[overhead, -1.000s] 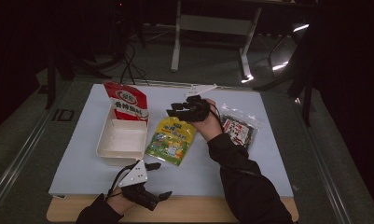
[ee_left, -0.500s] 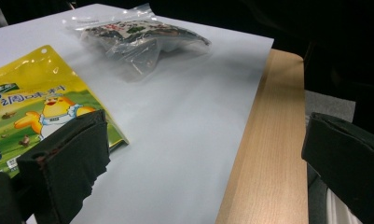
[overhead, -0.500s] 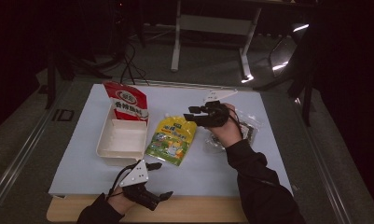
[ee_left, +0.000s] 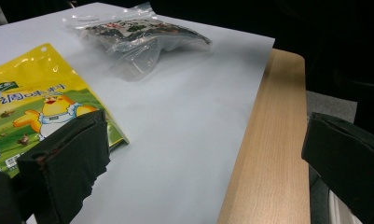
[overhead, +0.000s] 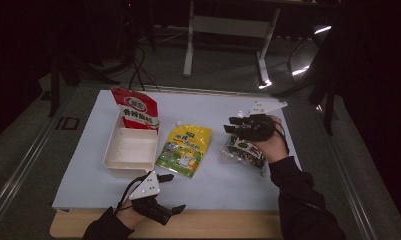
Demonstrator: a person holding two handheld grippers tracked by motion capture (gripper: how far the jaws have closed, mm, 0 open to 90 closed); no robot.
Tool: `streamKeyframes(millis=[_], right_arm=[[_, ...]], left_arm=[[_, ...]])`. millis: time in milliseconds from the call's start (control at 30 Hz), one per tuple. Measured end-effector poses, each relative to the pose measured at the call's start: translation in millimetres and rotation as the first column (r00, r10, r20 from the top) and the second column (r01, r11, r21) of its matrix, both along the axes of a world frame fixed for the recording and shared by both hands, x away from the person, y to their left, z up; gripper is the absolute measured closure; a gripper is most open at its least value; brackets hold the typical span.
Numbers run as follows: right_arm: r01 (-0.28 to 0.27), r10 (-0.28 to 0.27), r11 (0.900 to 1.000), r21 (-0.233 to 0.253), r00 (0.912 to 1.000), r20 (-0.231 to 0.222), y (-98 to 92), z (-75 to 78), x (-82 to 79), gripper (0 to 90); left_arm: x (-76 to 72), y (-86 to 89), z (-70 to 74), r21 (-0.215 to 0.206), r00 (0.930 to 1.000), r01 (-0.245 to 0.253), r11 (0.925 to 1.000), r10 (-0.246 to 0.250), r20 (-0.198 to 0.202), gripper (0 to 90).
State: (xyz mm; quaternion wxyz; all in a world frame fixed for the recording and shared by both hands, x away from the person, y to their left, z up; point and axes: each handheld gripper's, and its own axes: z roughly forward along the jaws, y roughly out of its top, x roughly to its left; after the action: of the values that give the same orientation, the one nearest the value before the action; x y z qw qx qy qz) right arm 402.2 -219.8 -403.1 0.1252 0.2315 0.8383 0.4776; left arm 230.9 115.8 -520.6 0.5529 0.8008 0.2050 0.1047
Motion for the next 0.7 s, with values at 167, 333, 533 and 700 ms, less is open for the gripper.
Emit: streamKeyframes(millis=[167,333,533,700], right_arm=[[0.047,-0.047,0.999,-0.008,0.9988,0.017,-22.7,1.2,-3.6,56.1],[0.085,-0.085,0.996,0.002,0.9963,0.013,-46.8,-2.6,-3.0,54.9],[0.158,-0.158,0.987,-0.012,0.9874,-0.010,-80.0,-16.5,3.5,54.7],[0.241,-0.242,0.970,-0.029,0.9694,-0.039,-106.2,-30.6,14.9,53.1]], left_arm=[[-0.1,-0.6,-0.6,0.003,1.0000,0.001,1.0000,-0.001,0.002,1.5],[-0.2,-0.8,-1.1,0.002,1.0000,0.000,1.0000,0.000,-0.001,1.5],[-0.2,0.2,-1.9,-0.003,0.9999,-0.007,1.0000,0.006,-0.009,1.5],[-0.8,0.6,-2.5,-0.003,0.9999,-0.013,0.9999,0.013,-0.012,1.5]])
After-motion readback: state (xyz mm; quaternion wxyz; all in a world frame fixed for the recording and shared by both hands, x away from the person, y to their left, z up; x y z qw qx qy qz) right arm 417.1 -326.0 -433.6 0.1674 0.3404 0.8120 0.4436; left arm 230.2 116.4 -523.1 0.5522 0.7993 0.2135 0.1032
